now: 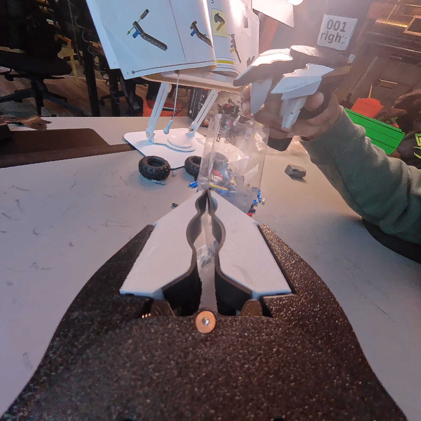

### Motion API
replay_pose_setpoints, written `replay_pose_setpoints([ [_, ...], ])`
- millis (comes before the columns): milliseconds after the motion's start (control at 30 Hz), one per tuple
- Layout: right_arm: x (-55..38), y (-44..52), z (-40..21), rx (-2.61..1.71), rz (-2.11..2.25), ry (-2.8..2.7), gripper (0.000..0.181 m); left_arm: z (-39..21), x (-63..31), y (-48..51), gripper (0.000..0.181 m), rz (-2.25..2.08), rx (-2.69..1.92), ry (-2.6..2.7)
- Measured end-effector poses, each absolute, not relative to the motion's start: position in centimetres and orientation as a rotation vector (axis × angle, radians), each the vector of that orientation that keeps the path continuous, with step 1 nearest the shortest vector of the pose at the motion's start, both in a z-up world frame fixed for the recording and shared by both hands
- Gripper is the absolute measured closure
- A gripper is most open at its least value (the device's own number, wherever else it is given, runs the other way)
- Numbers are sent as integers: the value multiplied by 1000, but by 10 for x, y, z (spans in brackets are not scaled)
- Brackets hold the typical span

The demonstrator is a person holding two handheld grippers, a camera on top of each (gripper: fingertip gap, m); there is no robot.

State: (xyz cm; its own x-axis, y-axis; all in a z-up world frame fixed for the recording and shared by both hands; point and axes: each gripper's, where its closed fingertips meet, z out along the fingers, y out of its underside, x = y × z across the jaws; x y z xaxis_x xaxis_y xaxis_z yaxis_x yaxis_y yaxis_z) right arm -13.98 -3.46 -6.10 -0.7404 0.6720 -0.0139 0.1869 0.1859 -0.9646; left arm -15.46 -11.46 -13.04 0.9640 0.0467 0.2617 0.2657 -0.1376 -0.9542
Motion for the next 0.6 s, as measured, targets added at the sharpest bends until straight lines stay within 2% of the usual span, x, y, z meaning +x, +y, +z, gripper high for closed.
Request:
replay_pose_setpoints([
  [100, -143, 0, -121, -900, 1248, -2252, 156, -131, -163, -118, 181, -176, -1700, -275],
  [233, -128, -7, -202, -876, 941, -2517, 152, -131, -171, -121, 181, -147, -1697, -308],
  [600, -139, -15, -237, -960, 708, -2557, 167, -124, -174, -126, 181, -135, -1672, -313],
])
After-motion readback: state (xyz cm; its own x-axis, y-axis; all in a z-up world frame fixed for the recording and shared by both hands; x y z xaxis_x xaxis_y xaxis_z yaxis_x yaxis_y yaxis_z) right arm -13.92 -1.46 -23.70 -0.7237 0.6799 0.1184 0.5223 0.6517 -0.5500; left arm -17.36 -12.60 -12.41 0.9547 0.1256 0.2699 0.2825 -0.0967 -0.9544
